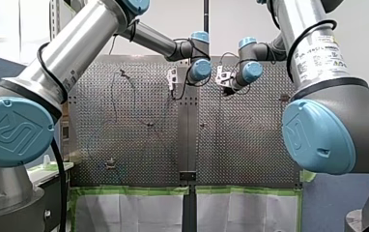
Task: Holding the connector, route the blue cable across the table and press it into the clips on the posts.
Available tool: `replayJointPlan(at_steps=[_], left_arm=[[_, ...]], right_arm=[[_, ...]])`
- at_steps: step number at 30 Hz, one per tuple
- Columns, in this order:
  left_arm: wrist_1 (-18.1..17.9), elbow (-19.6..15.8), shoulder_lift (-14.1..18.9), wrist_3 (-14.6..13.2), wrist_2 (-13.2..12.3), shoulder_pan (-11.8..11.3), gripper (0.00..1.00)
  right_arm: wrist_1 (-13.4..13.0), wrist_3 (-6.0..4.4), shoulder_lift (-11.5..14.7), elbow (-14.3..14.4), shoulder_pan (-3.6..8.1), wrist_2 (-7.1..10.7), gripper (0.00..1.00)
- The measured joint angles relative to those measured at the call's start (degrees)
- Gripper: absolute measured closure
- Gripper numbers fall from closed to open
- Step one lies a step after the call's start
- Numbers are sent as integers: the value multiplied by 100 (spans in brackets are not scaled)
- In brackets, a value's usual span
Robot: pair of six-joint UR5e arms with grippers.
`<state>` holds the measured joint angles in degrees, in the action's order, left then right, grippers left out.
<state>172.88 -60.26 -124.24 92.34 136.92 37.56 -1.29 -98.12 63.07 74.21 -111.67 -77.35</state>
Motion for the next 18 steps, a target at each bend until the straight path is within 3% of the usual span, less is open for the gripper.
replayJointPlan(at_steps=[10, 18], left_arm=[[15, -31, 10, 29, 21, 57, 100], [-140, -310, 161, 70, -8, 86, 100]], right_arm=[[12, 1, 0, -2, 0, 1, 100], [73, 0, 47, 139, -11, 1, 100]])
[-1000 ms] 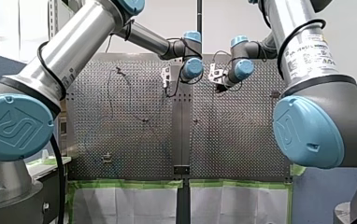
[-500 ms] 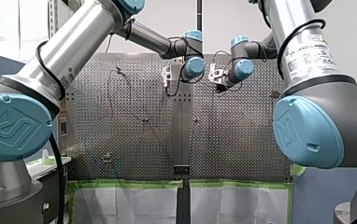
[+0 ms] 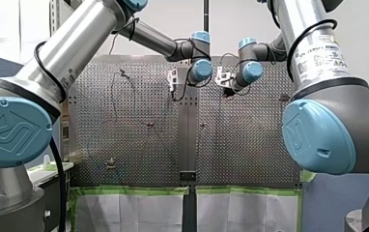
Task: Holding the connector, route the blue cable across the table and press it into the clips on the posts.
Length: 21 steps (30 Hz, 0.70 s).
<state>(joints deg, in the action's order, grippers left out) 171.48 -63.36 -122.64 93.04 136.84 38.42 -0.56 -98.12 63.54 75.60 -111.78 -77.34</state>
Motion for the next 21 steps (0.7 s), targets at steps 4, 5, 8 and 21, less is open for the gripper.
replayJointPlan(at_steps=[4, 5, 8, 21], left_arm=[[-184, -190, 110, -7, -72, 3, 100], [-228, -232, 120, -16, -99, 5, 100], [-365, -372, 136, -70, -209, -2, 100], [-1020, -1022, 141, -55, -724, -121, 100]], right_arm=[[-7, 6, 26, 177, -18, -4, 100], [-10, 10, 30, 226, -23, -6, 100], [-20, 31, 32, 342, -30, -15, 100], [-30, 65, 88, 817, 13, -53, 100]])
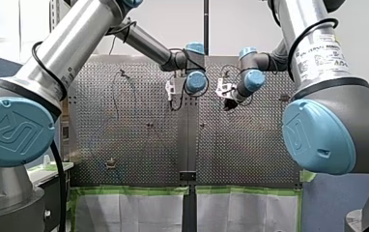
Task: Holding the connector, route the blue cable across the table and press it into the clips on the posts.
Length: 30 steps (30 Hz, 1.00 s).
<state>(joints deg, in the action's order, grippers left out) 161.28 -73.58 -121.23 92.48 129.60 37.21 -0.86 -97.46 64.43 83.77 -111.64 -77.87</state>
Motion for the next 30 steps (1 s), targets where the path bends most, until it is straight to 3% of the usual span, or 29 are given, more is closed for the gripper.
replayJointPlan(at_steps=[12, 23, 30], left_arm=[[-630, -634, -9, 68, -200, 75, 100], [-1144, -1148, -296, 176, -437, 104, 100], [-1512, -1516, -317, 257, -610, 104, 100]], right_arm=[[-31, 116, 161, 260, 126, 126, 100], [-405, 8, 129, 544, 151, 348, 100], [-441, 47, -68, 573, 171, 381, 100]])
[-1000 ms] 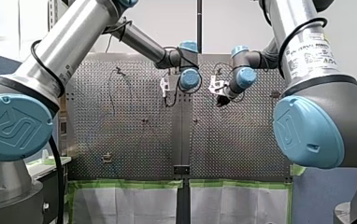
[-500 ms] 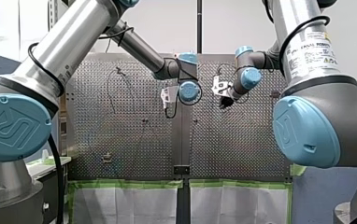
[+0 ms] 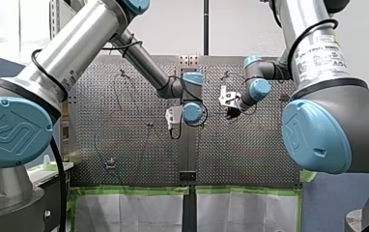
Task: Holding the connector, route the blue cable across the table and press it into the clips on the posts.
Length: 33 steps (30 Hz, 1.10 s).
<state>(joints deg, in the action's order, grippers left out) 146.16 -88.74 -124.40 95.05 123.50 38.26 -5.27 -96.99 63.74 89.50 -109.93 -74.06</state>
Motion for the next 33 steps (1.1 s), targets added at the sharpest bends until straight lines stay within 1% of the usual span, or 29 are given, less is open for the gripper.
replayJointPlan(at_steps=[8, 13, 18, 26, 29, 33], left_arm=[[-406, -404, -7, 41, -196, -24, 100], [-677, -676, -8, 71, -268, -58, 100], [-843, -920, -8, 188, -463, -134, 100], [-790, -1280, -66, 338, -760, -193, 100], [-680, -1251, -180, 367, -810, -199, 100], [-487, -1087, -351, 479, -878, -204, 100]], right_arm=[[-31, 4, -108, 17, 26, 25, 100], [-109, -14, -200, 18, 28, 115, 100], [-154, -13, -319, 20, 31, 155, 100], [-259, -52, -364, 20, 36, 178, 100], [-286, -62, -371, 20, 41, 181, 100], [-390, -97, -388, 19, 66, 186, 100]])
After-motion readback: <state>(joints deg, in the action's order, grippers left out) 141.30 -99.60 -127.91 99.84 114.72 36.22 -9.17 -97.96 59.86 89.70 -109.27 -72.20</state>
